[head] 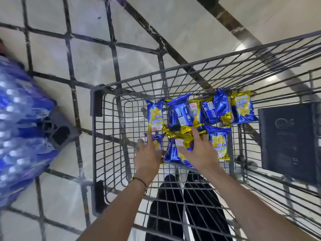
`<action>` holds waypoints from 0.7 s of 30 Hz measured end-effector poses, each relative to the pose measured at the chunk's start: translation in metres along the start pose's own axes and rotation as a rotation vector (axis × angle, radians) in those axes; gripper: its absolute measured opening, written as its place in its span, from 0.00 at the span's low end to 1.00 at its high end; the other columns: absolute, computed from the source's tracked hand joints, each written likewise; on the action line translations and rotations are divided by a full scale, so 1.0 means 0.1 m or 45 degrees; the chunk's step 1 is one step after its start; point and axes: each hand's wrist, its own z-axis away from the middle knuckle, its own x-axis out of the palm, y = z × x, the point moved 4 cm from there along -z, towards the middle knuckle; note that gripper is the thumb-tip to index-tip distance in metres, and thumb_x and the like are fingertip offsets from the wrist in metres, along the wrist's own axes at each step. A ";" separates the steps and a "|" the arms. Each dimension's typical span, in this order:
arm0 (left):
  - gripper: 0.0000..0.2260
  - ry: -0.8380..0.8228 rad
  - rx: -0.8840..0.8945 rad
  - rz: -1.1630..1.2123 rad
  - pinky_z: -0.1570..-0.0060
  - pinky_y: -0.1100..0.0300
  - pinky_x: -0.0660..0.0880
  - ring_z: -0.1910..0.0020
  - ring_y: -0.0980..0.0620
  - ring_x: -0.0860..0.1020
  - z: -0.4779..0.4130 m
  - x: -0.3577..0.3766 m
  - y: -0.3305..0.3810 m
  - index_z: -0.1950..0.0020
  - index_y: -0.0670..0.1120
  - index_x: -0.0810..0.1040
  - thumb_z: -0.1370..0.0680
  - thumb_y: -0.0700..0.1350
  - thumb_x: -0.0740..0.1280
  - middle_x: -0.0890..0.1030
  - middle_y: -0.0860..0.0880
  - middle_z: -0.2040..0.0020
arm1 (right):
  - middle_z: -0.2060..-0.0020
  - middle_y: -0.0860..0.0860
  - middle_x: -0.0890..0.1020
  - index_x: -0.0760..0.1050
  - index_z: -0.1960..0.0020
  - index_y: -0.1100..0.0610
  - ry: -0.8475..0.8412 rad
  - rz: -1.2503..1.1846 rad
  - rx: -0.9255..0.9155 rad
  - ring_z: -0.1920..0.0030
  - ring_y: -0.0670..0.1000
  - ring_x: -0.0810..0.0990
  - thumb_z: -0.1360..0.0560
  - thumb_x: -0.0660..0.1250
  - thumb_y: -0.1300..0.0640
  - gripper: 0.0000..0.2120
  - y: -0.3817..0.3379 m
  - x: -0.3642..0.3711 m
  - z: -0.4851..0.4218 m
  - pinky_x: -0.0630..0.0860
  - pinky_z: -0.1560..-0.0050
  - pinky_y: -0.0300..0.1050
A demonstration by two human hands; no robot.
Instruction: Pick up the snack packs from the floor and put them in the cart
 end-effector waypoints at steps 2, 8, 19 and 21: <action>0.35 -0.002 0.029 -0.014 0.54 0.45 0.77 0.37 0.37 0.72 0.06 -0.09 -0.02 0.21 0.55 0.50 0.21 0.50 0.68 0.66 0.43 0.34 | 0.38 0.57 0.70 0.47 0.23 0.42 0.010 -0.001 -0.002 0.40 0.61 0.74 0.28 0.62 0.30 0.41 -0.01 -0.08 0.07 0.76 0.59 0.52; 0.28 -0.061 0.127 -0.160 0.47 0.45 0.76 0.31 0.37 0.67 0.33 -0.48 0.01 0.23 0.49 0.56 0.20 0.49 0.65 0.65 0.43 0.29 | 0.41 0.56 0.71 0.50 0.23 0.45 0.062 0.067 -0.071 0.43 0.59 0.74 0.25 0.63 0.36 0.37 -0.13 -0.48 0.37 0.76 0.61 0.51; 0.23 0.094 0.379 -0.385 0.36 0.39 0.67 0.30 0.40 0.66 1.35 -1.66 0.36 0.27 0.47 0.63 0.20 0.50 0.62 0.67 0.42 0.27 | 0.36 0.55 0.70 0.61 0.27 0.51 0.220 0.389 -0.244 0.33 0.57 0.67 0.22 0.59 0.42 0.26 -0.50 -1.57 1.41 0.74 0.39 0.56; 0.25 0.142 0.403 -0.370 0.35 0.38 0.67 0.28 0.39 0.64 1.58 -1.86 0.38 0.25 0.47 0.61 0.21 0.50 0.62 0.64 0.43 0.25 | 0.32 0.57 0.69 0.60 0.25 0.53 0.247 0.459 -0.300 0.31 0.58 0.65 0.21 0.58 0.43 0.27 -0.59 -1.80 1.69 0.71 0.35 0.56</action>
